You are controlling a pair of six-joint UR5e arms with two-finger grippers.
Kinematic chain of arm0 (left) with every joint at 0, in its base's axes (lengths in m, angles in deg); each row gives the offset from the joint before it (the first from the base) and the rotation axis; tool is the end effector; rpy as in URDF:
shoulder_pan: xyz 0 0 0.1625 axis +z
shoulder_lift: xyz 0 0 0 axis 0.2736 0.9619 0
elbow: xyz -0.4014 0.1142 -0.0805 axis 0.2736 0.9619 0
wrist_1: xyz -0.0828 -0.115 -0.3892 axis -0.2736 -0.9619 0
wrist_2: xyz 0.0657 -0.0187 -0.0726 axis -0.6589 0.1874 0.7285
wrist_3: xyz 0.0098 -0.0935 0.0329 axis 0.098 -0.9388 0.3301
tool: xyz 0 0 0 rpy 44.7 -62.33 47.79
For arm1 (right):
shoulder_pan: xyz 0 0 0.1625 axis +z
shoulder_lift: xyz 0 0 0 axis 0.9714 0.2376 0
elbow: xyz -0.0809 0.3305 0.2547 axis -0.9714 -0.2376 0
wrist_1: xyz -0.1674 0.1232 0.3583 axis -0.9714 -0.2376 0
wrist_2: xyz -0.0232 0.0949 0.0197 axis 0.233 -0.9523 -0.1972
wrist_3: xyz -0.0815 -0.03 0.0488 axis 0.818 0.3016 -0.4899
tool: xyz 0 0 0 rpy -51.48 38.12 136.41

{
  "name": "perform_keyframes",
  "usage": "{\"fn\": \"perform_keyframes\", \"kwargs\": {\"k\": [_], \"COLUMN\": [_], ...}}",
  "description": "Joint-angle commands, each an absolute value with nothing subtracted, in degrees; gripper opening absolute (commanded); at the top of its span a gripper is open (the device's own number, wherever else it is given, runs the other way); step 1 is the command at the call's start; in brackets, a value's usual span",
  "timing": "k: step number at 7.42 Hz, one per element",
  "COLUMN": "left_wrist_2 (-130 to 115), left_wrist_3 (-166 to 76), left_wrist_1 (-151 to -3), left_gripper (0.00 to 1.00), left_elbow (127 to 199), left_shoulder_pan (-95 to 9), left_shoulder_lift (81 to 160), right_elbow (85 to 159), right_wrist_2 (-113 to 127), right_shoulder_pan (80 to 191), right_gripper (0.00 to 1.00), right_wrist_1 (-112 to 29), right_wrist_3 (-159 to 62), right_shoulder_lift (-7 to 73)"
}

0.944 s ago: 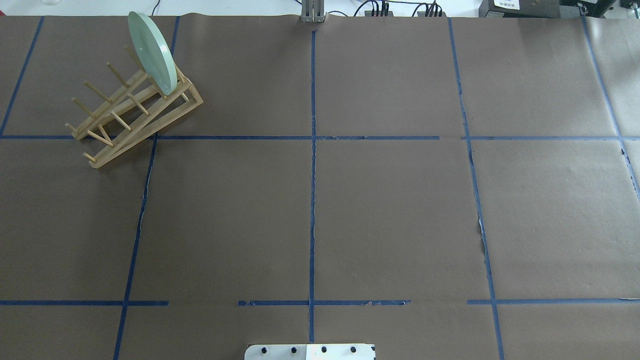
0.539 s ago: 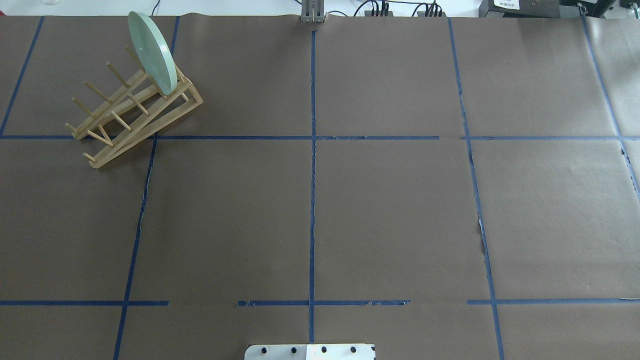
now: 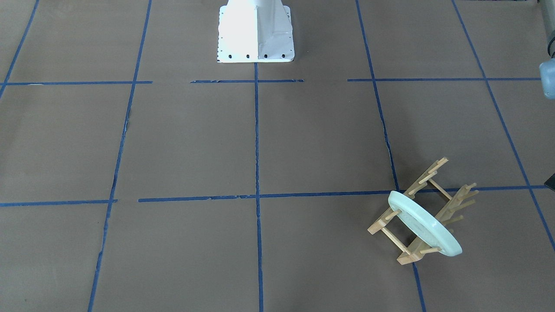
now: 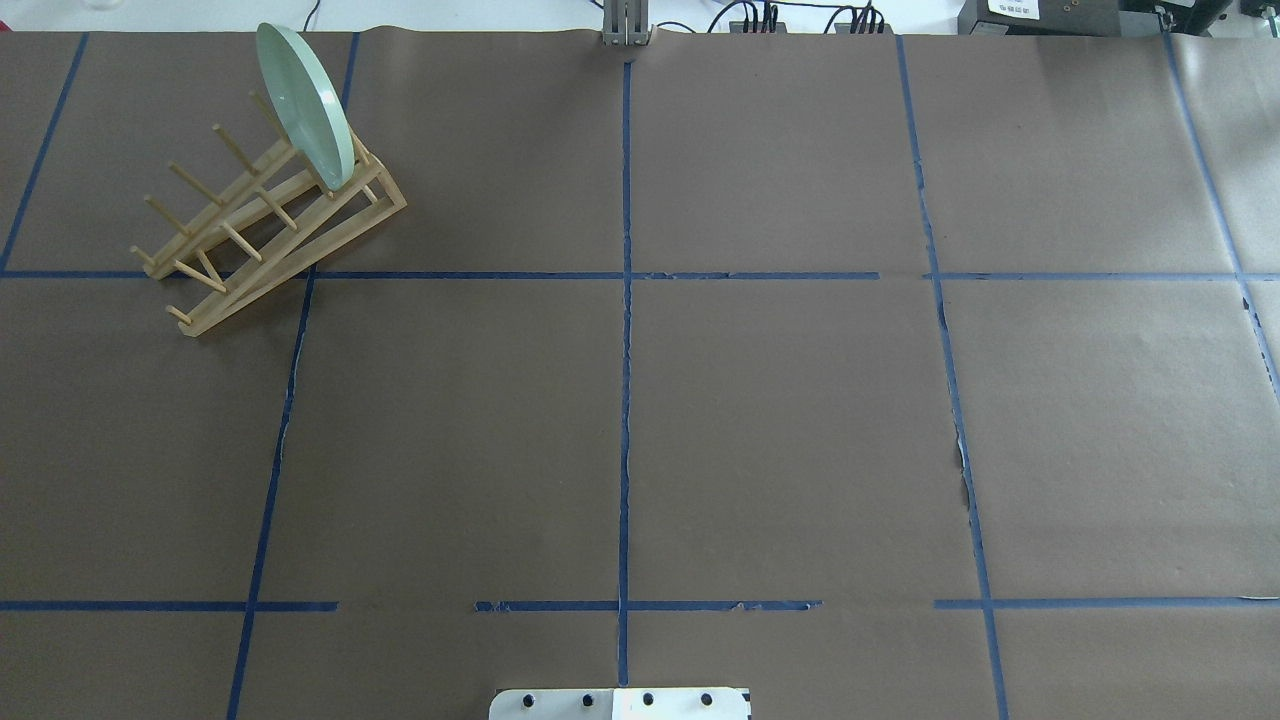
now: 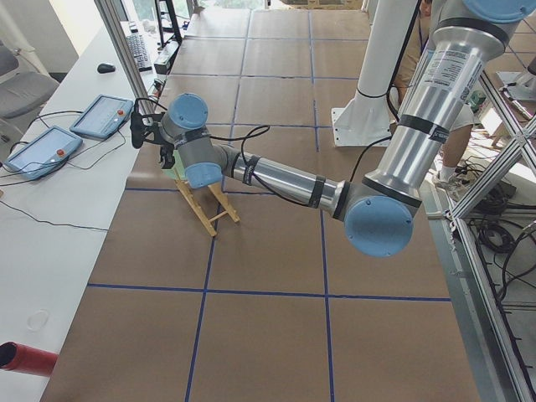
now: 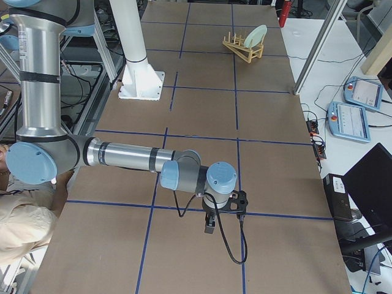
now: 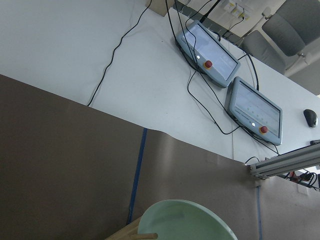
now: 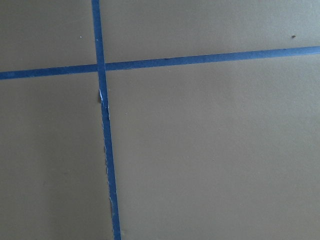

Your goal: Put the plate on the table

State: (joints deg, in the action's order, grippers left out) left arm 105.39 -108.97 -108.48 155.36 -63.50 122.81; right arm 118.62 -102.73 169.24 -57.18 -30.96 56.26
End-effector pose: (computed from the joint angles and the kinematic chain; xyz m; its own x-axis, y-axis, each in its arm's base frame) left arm 0.0541 -0.6347 0.3787 0.1655 -0.1206 -0.9788 0.5599 0.8285 -0.0074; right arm 0.0897 -0.4557 0.6955 0.7306 0.0961 0.6760 -0.0406 0.9944 -0.0975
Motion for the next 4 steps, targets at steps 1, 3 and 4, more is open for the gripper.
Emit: {"fn": "perform_keyframes", "kwargs": {"k": [1, 3, 4], "left_wrist_2": [105.6, 103.0, 99.3], "left_wrist_3": [-121.2, -130.3, -134.1], "left_wrist_1": [-120.8, -127.8, -131.4], "left_gripper": [1.00, 1.00, 0.99], "left_elbow": [151.2, 149.9, 149.0], "left_shoulder_pan": [-61.5, -58.4, -55.6], "left_shoulder_lift": [123.0, 123.1, 123.1], "right_elbow": [118.6, 118.6, 118.6], "right_wrist_2": [-102.7, -102.7, -102.7], "right_shoulder_pan": [169.2, 169.2, 169.2], "right_gripper": [1.00, 1.00, 1.00], "right_wrist_1": [-57.2, -57.2, -57.2], "right_wrist_3": [-31.0, -31.0, -31.0], "right_shoulder_lift": [56.3, 56.3, 56.3]}}
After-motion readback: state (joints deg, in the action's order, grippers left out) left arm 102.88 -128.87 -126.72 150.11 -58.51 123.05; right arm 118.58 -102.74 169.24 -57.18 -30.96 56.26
